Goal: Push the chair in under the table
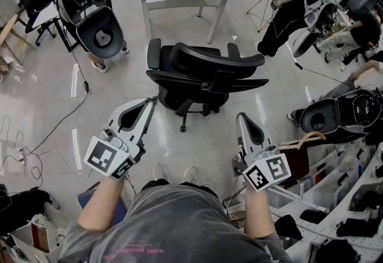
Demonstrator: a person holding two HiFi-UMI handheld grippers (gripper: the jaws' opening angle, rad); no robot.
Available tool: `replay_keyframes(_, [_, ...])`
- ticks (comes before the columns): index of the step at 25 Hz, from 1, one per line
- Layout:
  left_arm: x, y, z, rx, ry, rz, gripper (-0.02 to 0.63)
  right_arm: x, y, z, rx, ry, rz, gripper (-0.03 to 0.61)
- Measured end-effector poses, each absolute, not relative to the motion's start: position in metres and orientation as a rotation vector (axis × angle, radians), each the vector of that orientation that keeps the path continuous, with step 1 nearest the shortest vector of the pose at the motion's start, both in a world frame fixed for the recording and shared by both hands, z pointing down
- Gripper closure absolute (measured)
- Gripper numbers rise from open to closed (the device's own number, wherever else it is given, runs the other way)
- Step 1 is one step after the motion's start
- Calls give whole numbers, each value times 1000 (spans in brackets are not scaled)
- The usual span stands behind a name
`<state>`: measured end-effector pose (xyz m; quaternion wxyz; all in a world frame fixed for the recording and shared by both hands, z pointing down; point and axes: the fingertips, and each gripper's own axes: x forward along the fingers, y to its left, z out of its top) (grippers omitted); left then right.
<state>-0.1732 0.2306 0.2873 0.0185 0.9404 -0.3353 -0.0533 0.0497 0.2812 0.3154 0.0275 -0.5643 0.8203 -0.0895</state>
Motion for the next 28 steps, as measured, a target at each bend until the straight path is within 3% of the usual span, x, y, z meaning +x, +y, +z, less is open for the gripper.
replay_keyframes(28, [-163, 228, 294, 2920, -1010, -141, 612, 51, 277, 317, -1768, 2526, -260, 574])
